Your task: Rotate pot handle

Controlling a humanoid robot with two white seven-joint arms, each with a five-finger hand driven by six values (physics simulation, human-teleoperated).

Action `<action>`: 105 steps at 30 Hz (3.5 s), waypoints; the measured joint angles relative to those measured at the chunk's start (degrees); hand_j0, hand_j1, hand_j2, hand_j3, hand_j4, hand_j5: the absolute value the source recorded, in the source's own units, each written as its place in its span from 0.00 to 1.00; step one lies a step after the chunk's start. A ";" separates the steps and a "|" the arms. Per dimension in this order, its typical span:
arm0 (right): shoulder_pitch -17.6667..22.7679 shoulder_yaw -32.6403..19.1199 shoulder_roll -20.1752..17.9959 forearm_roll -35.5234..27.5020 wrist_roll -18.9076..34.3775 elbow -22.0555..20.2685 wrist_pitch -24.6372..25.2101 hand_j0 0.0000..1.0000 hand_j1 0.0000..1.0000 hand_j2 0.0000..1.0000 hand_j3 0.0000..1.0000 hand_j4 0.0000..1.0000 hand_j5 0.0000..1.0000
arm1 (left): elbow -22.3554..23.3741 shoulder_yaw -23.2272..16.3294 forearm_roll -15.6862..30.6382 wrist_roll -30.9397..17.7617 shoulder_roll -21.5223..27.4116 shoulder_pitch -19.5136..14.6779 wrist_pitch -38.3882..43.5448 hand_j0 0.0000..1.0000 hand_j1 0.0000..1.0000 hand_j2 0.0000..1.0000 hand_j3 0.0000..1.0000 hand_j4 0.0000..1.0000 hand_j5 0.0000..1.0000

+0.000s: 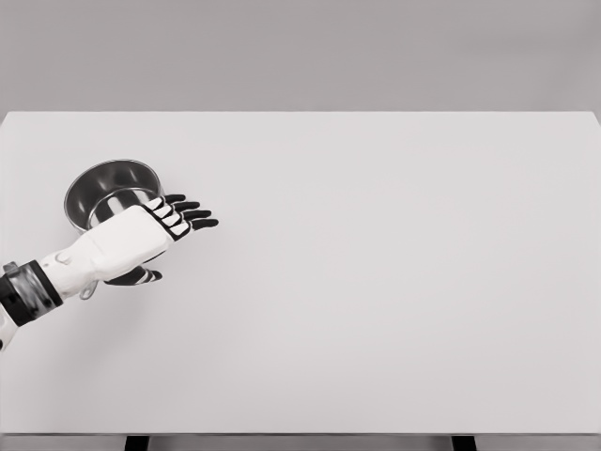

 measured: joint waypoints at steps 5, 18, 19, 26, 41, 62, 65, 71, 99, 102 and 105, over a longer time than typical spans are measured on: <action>0.00 0.00 0.00 0.00 0.00 0.00 -0.02 1.00 1.00 1.00 1.00 1.00 1.00 | 0.00 0.51 -0.18 -0.43 0.01 1.14 0.00 1.00 1.00 1.00 1.00 1.00 1.00; 0.00 0.00 0.00 0.00 0.00 0.00 -0.01 1.00 1.00 1.00 1.00 1.00 1.00 | 0.00 4.31 -0.36 -2.91 0.17 2.90 -0.01 1.00 1.00 1.00 1.00 1.00 1.00; 0.00 0.00 0.00 0.00 0.00 0.00 -0.01 1.00 1.00 1.00 1.00 1.00 1.00 | 0.00 4.57 -0.40 -2.93 0.20 2.99 -0.01 1.00 1.00 1.00 1.00 1.00 1.00; 0.00 0.00 0.00 0.00 0.00 0.00 0.01 1.00 1.00 1.00 1.00 1.00 1.00 | 0.01 6.05 -0.63 -2.99 0.29 3.60 -0.01 1.00 1.00 1.00 1.00 1.00 1.00; 0.00 0.00 0.00 0.00 0.00 0.00 0.00 1.00 1.00 1.00 1.00 1.00 1.00 | 0.09 9.39 -0.71 -2.99 0.55 4.13 -0.01 1.00 1.00 1.00 1.00 1.00 1.00; 0.00 0.00 0.00 0.00 0.00 0.00 -0.01 1.00 1.00 1.00 1.00 1.00 1.00 | 0.17 12.43 -1.91 -3.02 0.86 4.66 -0.01 1.00 1.00 1.00 1.00 1.00 1.00; 0.00 0.00 0.00 0.00 0.00 0.00 0.00 1.00 1.00 1.00 1.00 1.00 1.00 | 0.24 13.33 -2.10 -3.06 0.87 4.66 -0.01 1.00 1.00 1.00 1.00 1.00 1.00; 0.00 0.00 0.00 0.00 0.00 0.00 0.00 1.00 1.00 1.00 1.00 1.00 1.00 | 0.35 13.92 -2.41 -3.08 1.15 4.83 -0.01 1.00 1.00 1.00 1.00 1.00 1.00; 0.00 0.00 0.00 0.00 0.00 0.00 0.00 1.00 1.00 1.00 1.00 1.00 1.00 | 0.69 16.86 -2.65 -3.74 1.29 5.10 -0.02 1.00 1.00 1.00 1.00 1.00 1.00; 0.00 0.00 0.00 0.00 0.00 0.00 0.00 1.00 1.00 1.00 1.00 1.00 1.00 | 0.70 17.33 -2.65 -3.91 1.30 5.10 -0.01 1.00 1.00 1.00 1.00 1.00 1.00; 0.00 0.00 0.00 0.00 0.00 0.00 0.00 1.00 1.00 1.00 1.00 1.00 1.00 | 0.81 17.56 -2.65 -3.97 1.31 5.10 -0.01 1.00 1.00 1.00 1.00 1.00 1.00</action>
